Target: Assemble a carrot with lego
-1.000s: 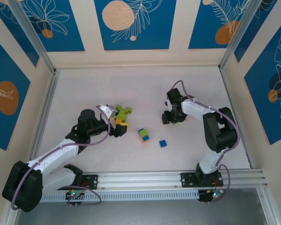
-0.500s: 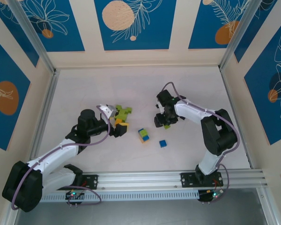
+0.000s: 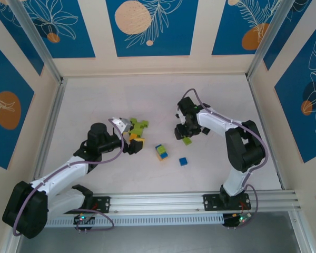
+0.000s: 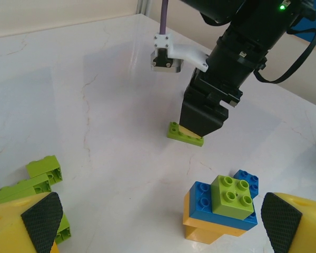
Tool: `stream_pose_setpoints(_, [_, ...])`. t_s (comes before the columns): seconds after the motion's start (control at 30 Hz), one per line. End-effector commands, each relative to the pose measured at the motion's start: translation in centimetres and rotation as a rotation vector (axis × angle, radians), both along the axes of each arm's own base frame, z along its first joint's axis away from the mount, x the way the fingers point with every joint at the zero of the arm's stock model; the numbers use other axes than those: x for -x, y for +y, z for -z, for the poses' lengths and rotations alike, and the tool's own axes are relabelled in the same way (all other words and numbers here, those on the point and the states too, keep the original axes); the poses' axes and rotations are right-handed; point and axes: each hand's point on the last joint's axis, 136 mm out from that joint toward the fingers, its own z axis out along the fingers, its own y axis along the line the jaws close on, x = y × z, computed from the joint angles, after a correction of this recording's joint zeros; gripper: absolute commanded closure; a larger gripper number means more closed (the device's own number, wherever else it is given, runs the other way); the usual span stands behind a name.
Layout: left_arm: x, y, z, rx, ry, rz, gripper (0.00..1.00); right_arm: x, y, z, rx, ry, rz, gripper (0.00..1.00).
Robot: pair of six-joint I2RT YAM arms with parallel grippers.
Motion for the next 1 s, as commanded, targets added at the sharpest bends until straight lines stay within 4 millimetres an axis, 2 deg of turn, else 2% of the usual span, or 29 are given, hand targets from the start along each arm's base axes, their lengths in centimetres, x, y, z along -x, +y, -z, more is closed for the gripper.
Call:
stream_pose_setpoints(0.0, [-0.3,-0.5,-1.8,0.022,-0.052,0.023,0.01,0.0,0.1,0.5,-0.011,0.021,-0.029,0.42])
stream_pose_setpoints(0.2, [-0.3,-0.5,-1.8,0.020,-0.050,0.025,0.01,0.4,-0.1,1.8,-0.009,0.056,-0.031,0.40])
stream_pose_setpoints(0.37, [-0.3,-0.5,-1.7,0.021,-0.048,0.026,0.01,0.9,-0.4,2.5,-0.004,0.076,-0.026,0.43])
stream_pose_setpoints(0.97, [-0.3,-0.6,-1.6,0.019,-0.048,0.026,0.01,1.2,-0.5,3.7,0.002,0.106,-0.021,0.63])
